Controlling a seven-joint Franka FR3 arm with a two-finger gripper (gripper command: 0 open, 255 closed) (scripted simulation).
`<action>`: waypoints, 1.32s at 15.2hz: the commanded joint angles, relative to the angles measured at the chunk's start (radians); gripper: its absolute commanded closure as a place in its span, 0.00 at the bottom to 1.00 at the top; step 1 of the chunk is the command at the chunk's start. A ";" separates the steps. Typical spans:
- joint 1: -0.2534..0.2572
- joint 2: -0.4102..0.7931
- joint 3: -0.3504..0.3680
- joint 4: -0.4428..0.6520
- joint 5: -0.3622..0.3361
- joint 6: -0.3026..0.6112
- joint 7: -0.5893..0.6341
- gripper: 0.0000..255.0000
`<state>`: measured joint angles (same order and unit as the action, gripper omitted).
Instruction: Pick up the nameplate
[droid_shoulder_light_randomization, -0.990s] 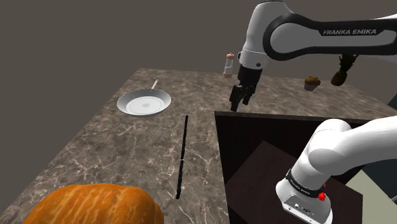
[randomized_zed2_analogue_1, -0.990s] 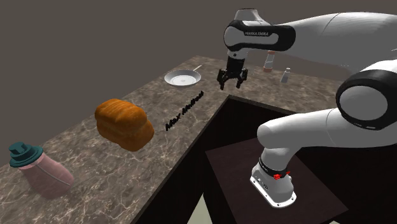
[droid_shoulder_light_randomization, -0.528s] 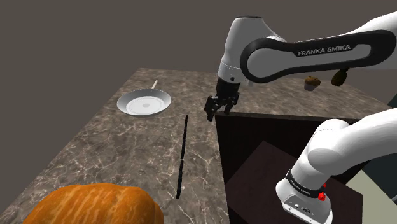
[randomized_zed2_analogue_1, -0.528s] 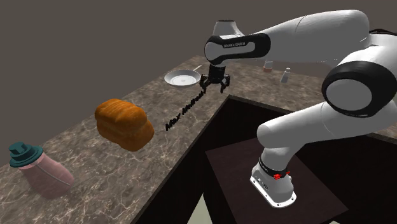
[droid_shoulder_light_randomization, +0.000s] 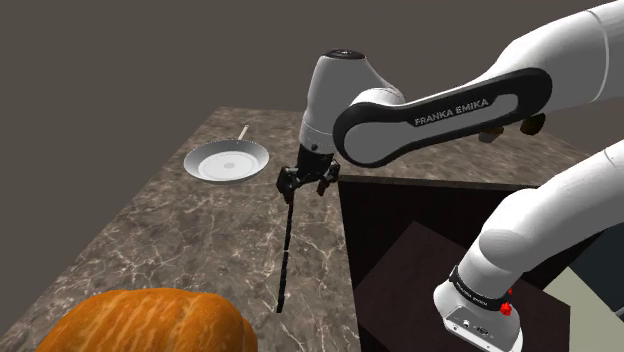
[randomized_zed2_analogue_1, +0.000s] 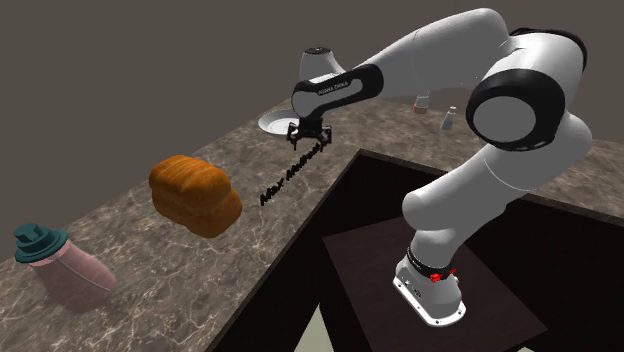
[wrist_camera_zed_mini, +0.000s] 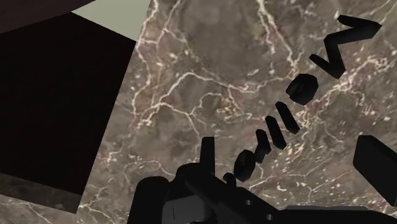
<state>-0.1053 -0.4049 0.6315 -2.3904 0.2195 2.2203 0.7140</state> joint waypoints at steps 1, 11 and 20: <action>-0.047 0.083 0.072 0.051 -0.060 0.051 0.114 0.00; -0.066 0.145 0.111 -0.007 -0.098 0.165 0.154 0.00; -0.066 0.145 0.111 -0.006 -0.097 0.164 0.154 1.00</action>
<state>-0.1710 -0.2601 0.7422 -2.3963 0.1221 2.3839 0.8676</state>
